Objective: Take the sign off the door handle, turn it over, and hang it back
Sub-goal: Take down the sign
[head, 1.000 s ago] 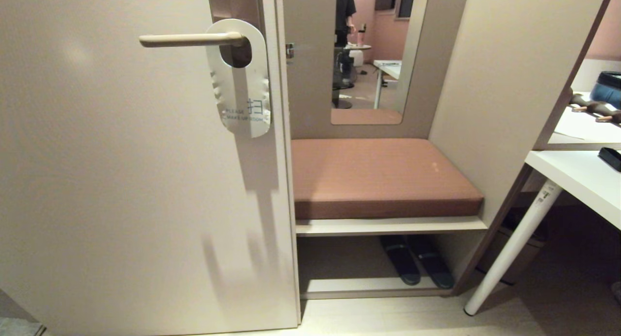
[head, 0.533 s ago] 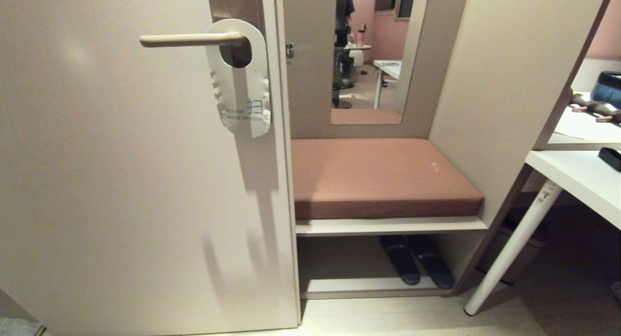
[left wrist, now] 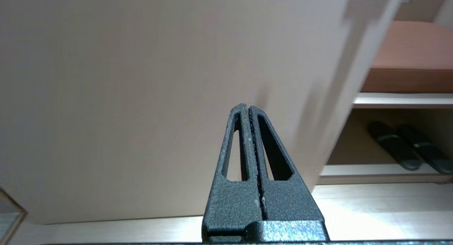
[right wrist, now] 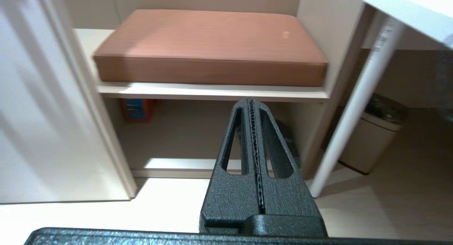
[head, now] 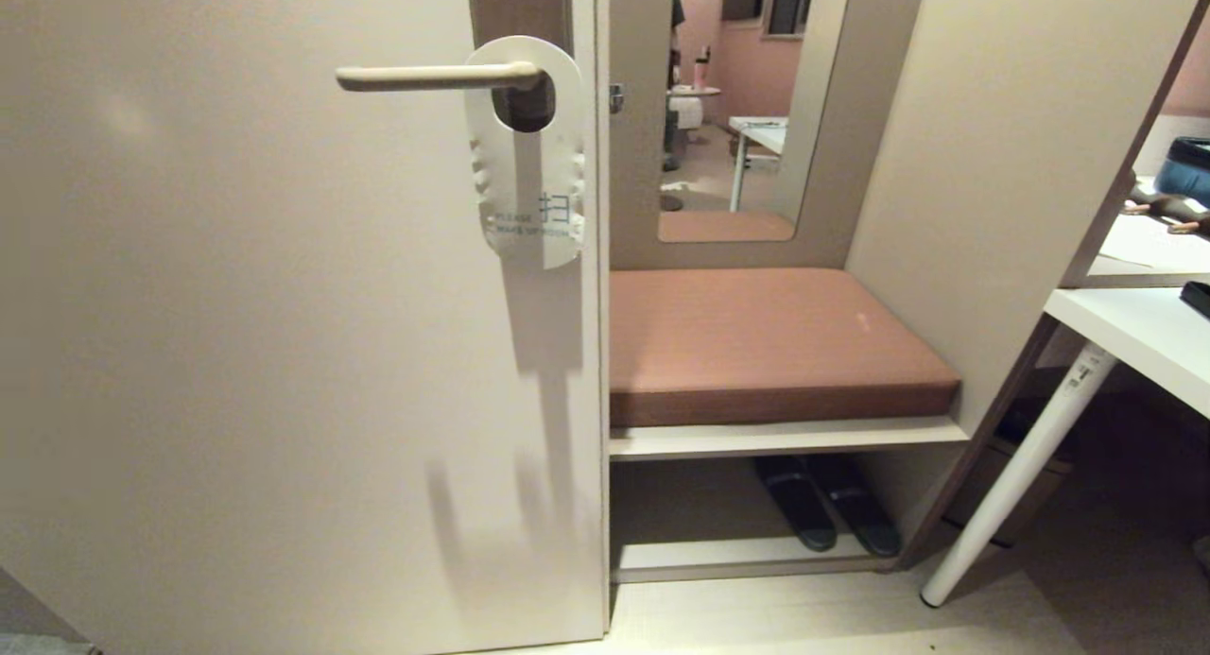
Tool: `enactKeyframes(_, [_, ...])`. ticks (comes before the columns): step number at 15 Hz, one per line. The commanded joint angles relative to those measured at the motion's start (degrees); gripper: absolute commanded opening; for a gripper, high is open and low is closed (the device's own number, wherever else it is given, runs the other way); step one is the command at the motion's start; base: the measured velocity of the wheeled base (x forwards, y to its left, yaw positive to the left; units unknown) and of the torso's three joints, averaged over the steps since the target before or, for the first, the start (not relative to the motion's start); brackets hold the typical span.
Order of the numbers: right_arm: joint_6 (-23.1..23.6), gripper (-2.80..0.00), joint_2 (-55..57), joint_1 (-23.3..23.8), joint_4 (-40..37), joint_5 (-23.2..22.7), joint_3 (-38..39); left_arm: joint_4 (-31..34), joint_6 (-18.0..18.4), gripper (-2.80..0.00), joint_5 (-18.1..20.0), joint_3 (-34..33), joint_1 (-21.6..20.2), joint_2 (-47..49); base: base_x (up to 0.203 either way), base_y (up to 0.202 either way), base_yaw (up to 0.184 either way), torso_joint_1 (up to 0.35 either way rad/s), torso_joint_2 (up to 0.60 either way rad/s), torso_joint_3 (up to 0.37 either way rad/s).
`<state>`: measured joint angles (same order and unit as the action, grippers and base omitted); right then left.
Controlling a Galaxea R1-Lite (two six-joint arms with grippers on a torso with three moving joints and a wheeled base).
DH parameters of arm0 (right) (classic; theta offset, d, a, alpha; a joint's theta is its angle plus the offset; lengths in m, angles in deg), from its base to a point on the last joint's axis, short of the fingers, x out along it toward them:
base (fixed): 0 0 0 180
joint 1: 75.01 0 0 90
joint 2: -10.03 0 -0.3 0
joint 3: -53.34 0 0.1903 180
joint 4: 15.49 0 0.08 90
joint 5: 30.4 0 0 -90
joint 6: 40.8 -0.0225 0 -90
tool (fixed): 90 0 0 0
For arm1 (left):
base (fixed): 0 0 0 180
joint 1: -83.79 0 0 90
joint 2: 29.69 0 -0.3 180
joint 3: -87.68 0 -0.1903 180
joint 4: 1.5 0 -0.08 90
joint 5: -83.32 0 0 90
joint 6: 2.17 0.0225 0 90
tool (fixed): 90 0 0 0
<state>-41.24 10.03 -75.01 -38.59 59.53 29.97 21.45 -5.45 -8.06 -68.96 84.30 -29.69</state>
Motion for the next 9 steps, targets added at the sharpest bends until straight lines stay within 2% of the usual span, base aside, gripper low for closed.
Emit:
enactKeyframes(1, [0.0,-2.80,0.0,0.0,0.0,0.0,0.0,0.0,-0.1,-2.80,0.0,0.0,0.0,0.0,0.000,0.192,-0.001,0.001,0.00,-0.002])
enactKeyframes(5, [0.0,-2.80,0.0,0.0,0.0,0.0,0.0,0.0,-0.1,-2.80,0.0,0.0,0.0,0.0,0.000,0.160,-0.002,0.001,0.00,0.006])
enactKeyframes(9, [0.0,-2.80,0.0,0.0,0.0,0.0,0.0,0.0,-0.1,-2.80,0.0,0.0,0.0,0.0,0.000,0.000,0.000,0.000,0.00,0.000])
